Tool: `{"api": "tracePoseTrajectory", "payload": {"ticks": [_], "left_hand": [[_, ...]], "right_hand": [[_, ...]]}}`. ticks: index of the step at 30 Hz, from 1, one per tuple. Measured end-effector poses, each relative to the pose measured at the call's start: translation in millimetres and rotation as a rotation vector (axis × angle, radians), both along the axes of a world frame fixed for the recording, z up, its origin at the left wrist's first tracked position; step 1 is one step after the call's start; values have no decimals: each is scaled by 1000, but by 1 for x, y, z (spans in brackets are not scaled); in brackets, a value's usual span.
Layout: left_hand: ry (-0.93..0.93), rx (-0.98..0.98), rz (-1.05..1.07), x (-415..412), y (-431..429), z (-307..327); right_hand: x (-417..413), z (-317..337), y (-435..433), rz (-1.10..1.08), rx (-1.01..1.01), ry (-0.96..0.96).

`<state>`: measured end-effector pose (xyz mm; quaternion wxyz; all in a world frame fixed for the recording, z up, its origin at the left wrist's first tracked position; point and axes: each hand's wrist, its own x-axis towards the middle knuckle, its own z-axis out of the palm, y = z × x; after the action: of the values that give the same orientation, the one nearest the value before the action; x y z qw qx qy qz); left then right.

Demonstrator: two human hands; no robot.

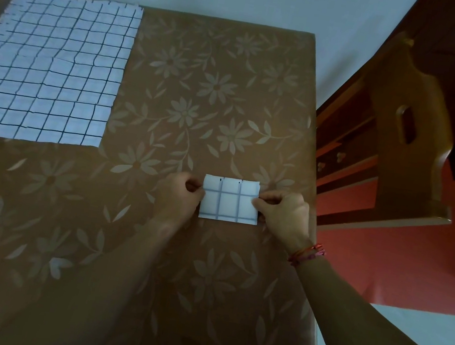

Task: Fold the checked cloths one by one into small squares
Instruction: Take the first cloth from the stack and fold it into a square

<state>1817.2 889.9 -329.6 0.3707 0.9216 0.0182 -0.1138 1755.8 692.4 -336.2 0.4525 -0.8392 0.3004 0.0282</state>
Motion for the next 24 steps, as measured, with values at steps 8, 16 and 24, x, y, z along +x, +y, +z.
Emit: {"api": "tracePoseTrajectory", "payload": {"ticks": [8, 16, 24], "left_hand": [[-39, 7, -26, -4, 6, 4], [-372, 196, -538, -18, 26, -13], [-365, 380, -752, -22, 31, -36]], "right_hand": [[-3, 9, 4, 60, -63, -7], [-7, 14, 27, 387, -447, -207], [-9, -18, 64, 679, -549, -200]]}}
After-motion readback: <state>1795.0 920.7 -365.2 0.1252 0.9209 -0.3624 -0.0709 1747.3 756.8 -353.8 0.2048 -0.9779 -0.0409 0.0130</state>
